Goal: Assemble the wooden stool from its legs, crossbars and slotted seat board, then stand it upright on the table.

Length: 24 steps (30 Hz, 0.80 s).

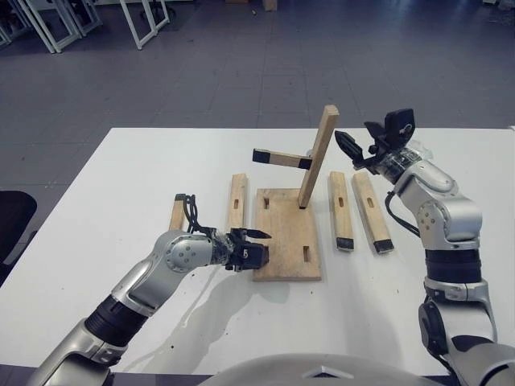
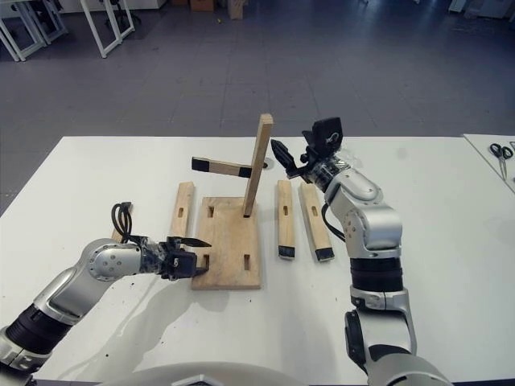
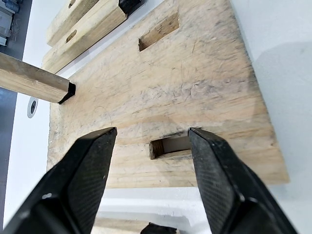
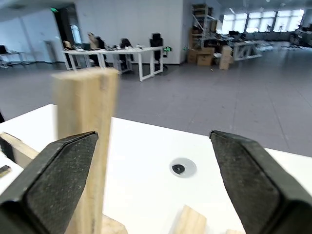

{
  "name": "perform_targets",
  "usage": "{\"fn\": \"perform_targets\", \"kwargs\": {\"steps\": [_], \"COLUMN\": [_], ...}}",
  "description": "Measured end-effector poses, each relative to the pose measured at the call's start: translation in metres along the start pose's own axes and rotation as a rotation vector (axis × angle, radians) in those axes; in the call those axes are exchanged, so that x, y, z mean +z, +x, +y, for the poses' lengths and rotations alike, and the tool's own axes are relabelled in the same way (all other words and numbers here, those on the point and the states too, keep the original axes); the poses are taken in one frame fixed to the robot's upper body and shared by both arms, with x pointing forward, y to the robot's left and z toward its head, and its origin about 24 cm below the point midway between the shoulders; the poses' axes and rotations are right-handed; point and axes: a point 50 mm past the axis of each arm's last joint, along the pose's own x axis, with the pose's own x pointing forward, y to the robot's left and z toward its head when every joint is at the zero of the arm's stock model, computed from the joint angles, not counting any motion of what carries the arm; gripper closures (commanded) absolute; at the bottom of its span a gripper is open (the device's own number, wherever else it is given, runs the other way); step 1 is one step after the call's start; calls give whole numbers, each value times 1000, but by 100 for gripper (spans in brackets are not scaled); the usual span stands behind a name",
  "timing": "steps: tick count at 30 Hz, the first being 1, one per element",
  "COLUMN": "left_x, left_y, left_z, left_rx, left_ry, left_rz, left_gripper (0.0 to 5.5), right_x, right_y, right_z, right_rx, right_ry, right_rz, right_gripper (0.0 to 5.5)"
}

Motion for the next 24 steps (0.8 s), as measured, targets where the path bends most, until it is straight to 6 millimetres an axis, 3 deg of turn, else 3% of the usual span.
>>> {"fn": "perform_targets", "kwargs": {"steps": [7,13,15,22,24], "left_x": [0,-1,-2,-2,-2], "left_y": [0,0,0,-1,1], "left_z": [-1,-1,-1,0,1], "left_rx": [-2,2,4,8,2], "left_ry": [10,10,7,12,14], "left_rz": [-5,-7,-8,-27,-32], "left_gripper": [275,275,275,275,275], "right_x": [-3,15,35,184,212], "right_y": [8,-9,-8,46,57], "right_z": [-5,-11,-19,-7,4], "right_rx": [-22,-100,-142,9,50], "right_ry": [-4,2,7,71,135], "right_rz": [31,-44,-116,-529,-604], "right_gripper": [128,128,128,128,128]}}
